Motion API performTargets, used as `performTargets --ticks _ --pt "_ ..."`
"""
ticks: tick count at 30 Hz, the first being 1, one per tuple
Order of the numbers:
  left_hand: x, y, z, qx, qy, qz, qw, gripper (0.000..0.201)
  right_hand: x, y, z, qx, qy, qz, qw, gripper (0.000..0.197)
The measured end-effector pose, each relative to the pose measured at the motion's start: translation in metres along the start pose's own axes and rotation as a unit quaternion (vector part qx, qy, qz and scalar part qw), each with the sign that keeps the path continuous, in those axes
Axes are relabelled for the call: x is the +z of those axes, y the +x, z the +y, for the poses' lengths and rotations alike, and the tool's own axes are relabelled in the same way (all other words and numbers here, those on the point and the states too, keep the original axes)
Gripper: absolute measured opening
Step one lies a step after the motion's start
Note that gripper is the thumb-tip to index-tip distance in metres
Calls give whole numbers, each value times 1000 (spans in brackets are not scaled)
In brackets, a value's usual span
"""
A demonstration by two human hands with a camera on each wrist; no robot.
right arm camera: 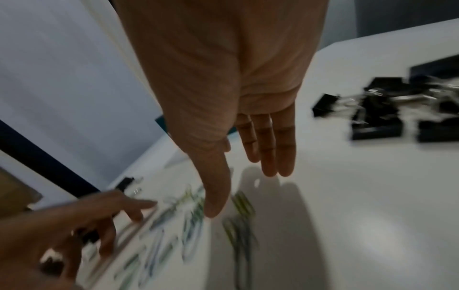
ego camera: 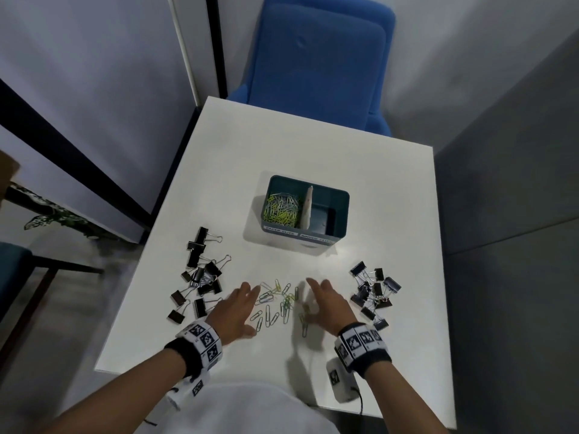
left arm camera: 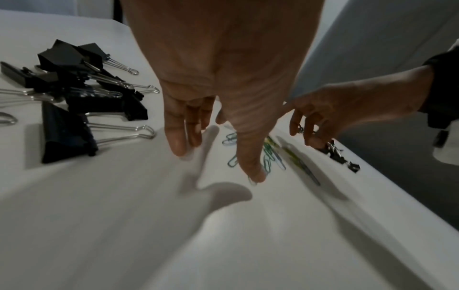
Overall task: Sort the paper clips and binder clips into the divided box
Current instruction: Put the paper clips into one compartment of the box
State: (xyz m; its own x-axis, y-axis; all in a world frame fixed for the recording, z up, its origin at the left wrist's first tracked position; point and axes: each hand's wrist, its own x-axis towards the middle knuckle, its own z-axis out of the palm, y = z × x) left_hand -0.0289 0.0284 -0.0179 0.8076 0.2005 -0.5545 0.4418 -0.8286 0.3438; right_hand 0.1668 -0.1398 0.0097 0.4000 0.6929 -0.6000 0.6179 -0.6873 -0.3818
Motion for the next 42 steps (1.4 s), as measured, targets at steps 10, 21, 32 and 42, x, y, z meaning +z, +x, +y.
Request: performTargets --ticks 10,21,32,42 --pt "4 23 20 19 -119 92 989 39 48 1 -15 14 69 110 991 39" --pt "1 15 12 -12 -33 40 999 95 33 5 -8 7 33 66 997 86" --pt "6 36 37 3 -83 118 990 43 61 20 -30 -29 -1 123 992 32" --pt "-6 43 35 -33 -145 106 983 2 52 20 -20 0 -20 116 993 12"
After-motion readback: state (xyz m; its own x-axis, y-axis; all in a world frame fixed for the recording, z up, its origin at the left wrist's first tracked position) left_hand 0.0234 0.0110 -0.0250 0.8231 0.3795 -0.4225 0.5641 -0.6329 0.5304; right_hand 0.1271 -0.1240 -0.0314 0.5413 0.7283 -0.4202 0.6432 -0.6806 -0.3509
